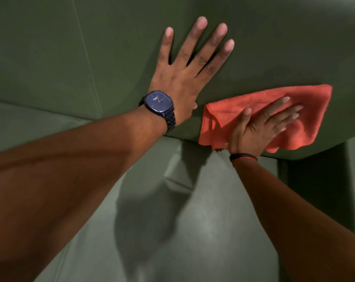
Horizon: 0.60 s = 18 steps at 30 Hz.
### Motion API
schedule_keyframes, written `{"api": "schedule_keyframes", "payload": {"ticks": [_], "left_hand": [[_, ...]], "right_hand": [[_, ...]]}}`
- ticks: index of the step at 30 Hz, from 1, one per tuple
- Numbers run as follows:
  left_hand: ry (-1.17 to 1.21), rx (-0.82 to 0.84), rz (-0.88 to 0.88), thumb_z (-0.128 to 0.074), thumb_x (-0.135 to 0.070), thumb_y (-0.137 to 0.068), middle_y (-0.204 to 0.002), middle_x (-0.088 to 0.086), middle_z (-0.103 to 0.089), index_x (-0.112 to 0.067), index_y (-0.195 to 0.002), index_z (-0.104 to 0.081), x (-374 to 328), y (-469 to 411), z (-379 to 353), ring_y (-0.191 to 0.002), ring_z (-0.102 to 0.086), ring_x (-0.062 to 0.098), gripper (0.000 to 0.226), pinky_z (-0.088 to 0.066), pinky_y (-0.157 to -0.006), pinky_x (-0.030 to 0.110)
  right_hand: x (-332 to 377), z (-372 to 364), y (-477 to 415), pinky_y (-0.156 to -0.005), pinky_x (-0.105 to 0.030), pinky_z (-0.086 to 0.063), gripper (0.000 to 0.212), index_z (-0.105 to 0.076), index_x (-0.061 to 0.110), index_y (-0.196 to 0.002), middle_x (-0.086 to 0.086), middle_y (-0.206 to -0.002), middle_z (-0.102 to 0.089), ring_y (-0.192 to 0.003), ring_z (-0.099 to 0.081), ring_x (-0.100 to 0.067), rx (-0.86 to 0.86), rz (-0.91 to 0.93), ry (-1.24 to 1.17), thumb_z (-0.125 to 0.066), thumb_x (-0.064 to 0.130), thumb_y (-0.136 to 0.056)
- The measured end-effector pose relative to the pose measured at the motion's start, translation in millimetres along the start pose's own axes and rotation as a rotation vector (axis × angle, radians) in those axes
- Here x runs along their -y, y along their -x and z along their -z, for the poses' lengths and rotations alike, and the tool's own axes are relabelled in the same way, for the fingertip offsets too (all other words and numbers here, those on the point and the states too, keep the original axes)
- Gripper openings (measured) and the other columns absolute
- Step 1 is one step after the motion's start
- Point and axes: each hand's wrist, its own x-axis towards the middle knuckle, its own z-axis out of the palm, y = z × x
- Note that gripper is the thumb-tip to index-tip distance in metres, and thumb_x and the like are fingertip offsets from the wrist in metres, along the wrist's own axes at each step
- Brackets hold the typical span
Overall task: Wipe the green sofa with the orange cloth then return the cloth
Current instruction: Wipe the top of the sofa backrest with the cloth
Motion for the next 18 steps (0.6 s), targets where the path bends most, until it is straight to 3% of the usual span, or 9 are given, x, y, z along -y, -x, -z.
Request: {"api": "schedule_keyframes", "payload": {"ticks": [3,5,7,9,12,16,18], "left_hand": [[0.165,-0.006,0.056,-0.054,-0.031,-0.060,-0.155,0.011,-0.015,-0.015,-0.146,-0.016,-14.2,16.4,-7.1,-0.141,-0.007,0.034,0.096,-0.004,-0.112,0.055],[0.234,0.001,0.054,-0.051,-0.034,-0.066,-0.153,0.015,-0.021,-0.011,-0.143,-0.027,-27.4,28.8,-10.7,-0.140,-0.014,0.032,0.083,-0.015,-0.113,0.048],[0.207,0.006,0.080,-0.056,-0.041,-0.075,-0.142,0.014,-0.043,-0.011,-0.138,-0.037,-35.6,36.5,-15.3,-0.127,-0.039,0.032,0.072,-0.031,-0.101,0.045],[0.205,0.070,0.156,-0.067,-0.041,-0.074,-0.115,0.013,-0.061,-0.013,-0.137,-0.038,-39.4,34.0,-18.4,-0.098,-0.054,0.034,0.074,-0.041,-0.081,0.043],[0.259,0.199,0.244,-0.067,-0.017,-0.076,-0.095,0.012,-0.067,-0.014,-0.135,-0.037,-43.4,22.2,-17.2,-0.083,-0.053,0.035,0.066,-0.037,-0.072,0.043],[0.250,0.235,0.219,-0.054,-0.010,-0.081,-0.097,0.013,-0.063,-0.012,-0.101,-0.060,-44.1,13.4,-7.6,-0.091,-0.051,0.036,0.020,-0.034,-0.075,0.044],[0.295,0.222,0.213,-0.056,-0.010,-0.080,-0.094,0.013,-0.061,-0.011,-0.093,-0.064,-44.0,16.4,1.7,-0.089,-0.052,0.036,0.015,-0.036,-0.074,0.043]], "right_hand": [[21.9,-10.7,9.4,-0.108,-0.064,-0.011,0.077,-0.010,-0.004,-0.143,-0.041,-0.147,0.001,-0.137,0.003,-0.052,0.005,-0.085,-0.078,-0.035,0.048,-0.093],[25.4,-13.6,19.8,-0.110,-0.058,-0.005,0.074,-0.008,-0.003,-0.144,-0.040,-0.147,0.004,-0.137,0.006,-0.051,0.077,-0.059,-0.089,-0.045,0.039,-0.095],[23.8,-10.9,28.4,-0.111,-0.047,0.004,0.073,-0.008,-0.002,-0.144,-0.040,-0.147,0.005,-0.137,0.008,-0.050,0.152,0.014,-0.083,-0.049,0.031,-0.094],[18.9,-4.4,30.7,-0.113,-0.048,0.005,0.067,-0.009,0.001,-0.145,-0.038,-0.148,0.004,-0.138,0.008,-0.049,0.188,0.081,-0.078,-0.046,0.027,-0.096],[6.0,11.7,23.9,-0.113,-0.059,-0.010,0.062,-0.018,0.010,-0.146,-0.031,-0.152,-0.011,-0.140,-0.006,-0.044,0.140,0.184,0.091,-0.049,0.023,-0.094],[-2.4,38.0,-11.9,-0.109,-0.062,-0.014,0.074,-0.034,0.026,-0.141,-0.026,-0.149,-0.026,-0.138,-0.018,-0.044,0.074,0.362,0.391,-0.069,0.028,-0.076],[3.8,48.7,-24.8,-0.108,-0.061,-0.020,0.046,-0.055,0.026,-0.123,-0.022,-0.145,-0.038,-0.136,-0.026,-0.043,0.040,0.502,0.438,-0.068,0.026,-0.080]]}}
